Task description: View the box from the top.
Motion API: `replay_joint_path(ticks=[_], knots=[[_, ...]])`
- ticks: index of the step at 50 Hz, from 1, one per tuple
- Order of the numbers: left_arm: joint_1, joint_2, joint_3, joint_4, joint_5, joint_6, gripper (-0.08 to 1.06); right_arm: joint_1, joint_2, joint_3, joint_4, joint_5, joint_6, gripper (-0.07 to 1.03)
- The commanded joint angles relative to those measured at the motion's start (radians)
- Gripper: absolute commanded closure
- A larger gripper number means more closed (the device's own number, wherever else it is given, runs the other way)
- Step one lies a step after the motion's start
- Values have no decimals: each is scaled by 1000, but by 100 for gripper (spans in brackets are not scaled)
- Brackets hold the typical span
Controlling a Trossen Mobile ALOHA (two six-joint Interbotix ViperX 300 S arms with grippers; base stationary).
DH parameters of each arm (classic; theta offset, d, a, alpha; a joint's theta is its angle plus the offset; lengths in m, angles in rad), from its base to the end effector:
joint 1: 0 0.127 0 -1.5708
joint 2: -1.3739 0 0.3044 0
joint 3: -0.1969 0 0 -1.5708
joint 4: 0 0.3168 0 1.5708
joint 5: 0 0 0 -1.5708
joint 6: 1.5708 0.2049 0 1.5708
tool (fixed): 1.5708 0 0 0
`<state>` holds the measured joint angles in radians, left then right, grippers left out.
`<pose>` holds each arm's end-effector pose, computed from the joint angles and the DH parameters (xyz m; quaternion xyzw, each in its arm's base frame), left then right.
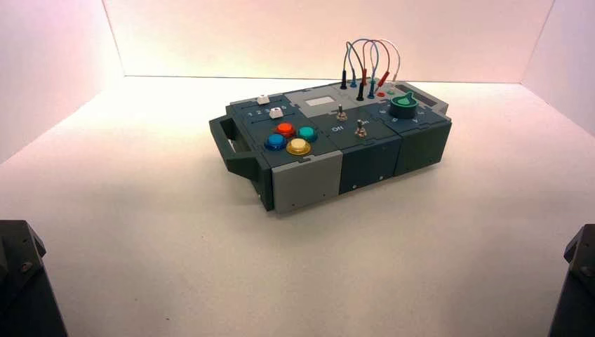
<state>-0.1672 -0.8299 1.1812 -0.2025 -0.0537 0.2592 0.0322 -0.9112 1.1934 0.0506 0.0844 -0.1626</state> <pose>0.3092 -0.0499 0.2031 0.0413 0.1459 -0.0814 0.9851 0.2960 0.0104 0.1953 -0.0577 0.1809 0.0281 0.9814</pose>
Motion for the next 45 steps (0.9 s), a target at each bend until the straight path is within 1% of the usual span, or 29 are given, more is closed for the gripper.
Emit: replay_joint_path(ticks=[1, 22, 28, 31, 35, 37, 40, 41, 42, 44, 45], knots=[[-3, -2, -12, 2, -12, -2, 101, -6, 6, -28, 2, -6, 0, 99], [-3, -15, -15, 2, -6, -2, 101, -5, 14, -32, 2, -5, 0, 99], [-6, -48, -32, 2, 11, -2, 101, -3, 6, -43, 2, 23, 0, 99], [-8, -66, -55, 0, 41, -2, 101, -3, 5, -58, 2, 55, 0, 99], [-8, -80, -92, 2, 110, -2, 101, -2, 5, -94, 3, 117, 0, 99], [-9, -78, -123, 2, 160, -2, 101, 2, 5, -112, 5, 149, 0, 99], [-12, -67, -156, 2, 206, -2, 101, 2, 6, -137, 5, 190, 0, 99], [-17, -57, -186, 2, 242, 2, 101, 2, 6, -153, 5, 219, 0, 99], [-18, -52, -196, 2, 255, 2, 101, 2, 6, -166, 5, 241, 0, 99], [-25, -37, -233, 2, 308, 3, 101, 2, 6, -189, 5, 287, 0, 99], [-28, -26, -255, 2, 331, 3, 101, 2, 8, -193, 5, 298, 0, 99]])
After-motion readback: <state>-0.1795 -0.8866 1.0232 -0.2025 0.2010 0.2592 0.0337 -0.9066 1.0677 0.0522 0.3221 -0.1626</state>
